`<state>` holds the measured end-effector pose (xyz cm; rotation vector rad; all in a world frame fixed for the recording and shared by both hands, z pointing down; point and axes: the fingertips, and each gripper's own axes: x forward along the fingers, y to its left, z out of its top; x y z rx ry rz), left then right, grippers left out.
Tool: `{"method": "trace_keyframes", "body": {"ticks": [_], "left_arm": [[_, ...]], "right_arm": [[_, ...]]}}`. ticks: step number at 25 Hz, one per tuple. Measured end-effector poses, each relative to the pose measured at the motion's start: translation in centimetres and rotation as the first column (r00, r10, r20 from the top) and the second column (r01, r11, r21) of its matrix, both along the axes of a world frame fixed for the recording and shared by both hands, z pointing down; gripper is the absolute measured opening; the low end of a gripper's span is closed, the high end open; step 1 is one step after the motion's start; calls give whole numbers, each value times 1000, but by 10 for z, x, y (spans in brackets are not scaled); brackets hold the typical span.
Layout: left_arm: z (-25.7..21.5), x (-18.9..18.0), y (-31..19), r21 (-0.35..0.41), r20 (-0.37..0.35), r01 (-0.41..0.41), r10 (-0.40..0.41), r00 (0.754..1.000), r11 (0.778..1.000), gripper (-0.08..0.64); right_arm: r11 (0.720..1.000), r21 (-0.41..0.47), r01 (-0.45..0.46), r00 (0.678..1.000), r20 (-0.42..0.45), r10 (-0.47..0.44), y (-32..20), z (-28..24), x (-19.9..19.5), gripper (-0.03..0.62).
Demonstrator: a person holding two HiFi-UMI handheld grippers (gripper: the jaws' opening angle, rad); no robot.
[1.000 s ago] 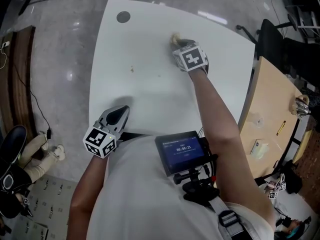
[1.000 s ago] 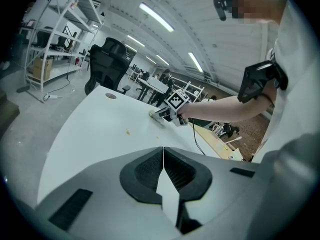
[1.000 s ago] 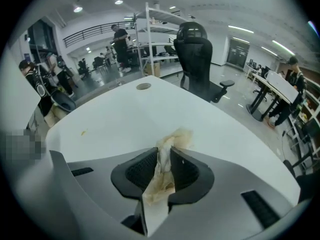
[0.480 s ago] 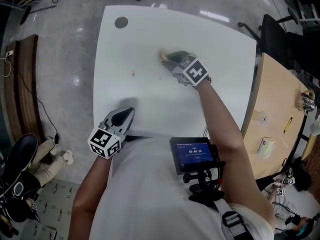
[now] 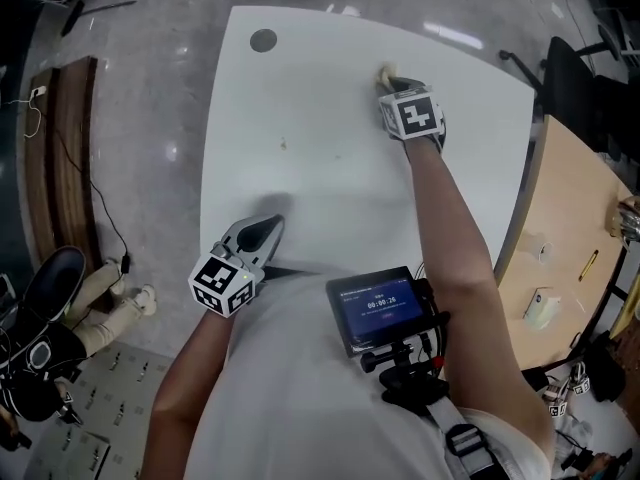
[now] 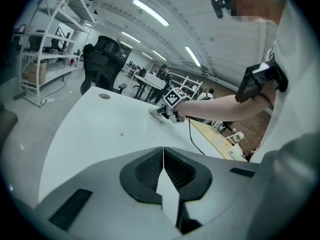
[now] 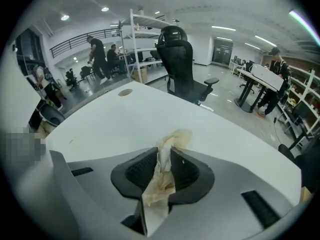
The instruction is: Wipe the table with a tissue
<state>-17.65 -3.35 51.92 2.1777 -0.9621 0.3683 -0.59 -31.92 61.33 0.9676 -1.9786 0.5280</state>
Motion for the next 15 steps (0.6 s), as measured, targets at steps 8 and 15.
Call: {"method": "trace_keyframes", "body": {"ticks": [8,15], "left_arm": [[0,-2,3,-12,-1,-5,5,1000,1000,8],[-5,-18,-8,26,-28,-54,55,998,998,8]], "right_arm": [[932,-73,356,934,64,-352,44,3,-79,80],[949,43,311,941,128,-314,85,-19,-70,80]]}}
